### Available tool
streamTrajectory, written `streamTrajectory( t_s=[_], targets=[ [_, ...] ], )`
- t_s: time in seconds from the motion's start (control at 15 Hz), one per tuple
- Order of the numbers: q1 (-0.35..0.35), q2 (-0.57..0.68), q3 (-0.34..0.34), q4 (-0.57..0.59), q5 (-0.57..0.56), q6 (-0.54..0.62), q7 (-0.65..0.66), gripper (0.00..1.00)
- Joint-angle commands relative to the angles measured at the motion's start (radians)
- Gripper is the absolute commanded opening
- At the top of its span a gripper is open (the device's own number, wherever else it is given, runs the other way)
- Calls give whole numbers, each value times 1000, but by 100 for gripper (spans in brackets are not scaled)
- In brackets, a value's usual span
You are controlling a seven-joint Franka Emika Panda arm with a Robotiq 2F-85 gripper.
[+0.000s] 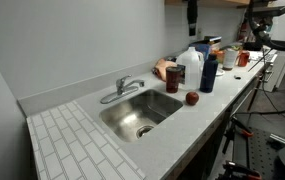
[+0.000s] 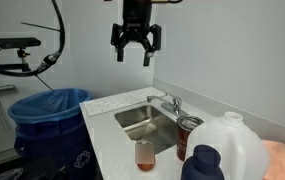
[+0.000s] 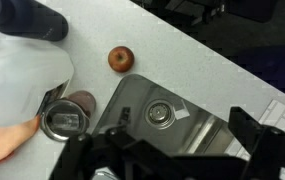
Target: Turn the tap nozzle to the left
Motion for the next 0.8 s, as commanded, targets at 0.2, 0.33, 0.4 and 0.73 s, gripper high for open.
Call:
streamTrajectory(
  t_s=[0.2,0.33,0.4,0.73],
  targets=[
    [-12,407,83,411,-6,14,-13,100],
    [-15,513,104,516,-18,55,-1,100],
    [-16,564,112,568,-23,70,7,100],
    [-22,593,128,566,-28,86,29,100]
  ],
)
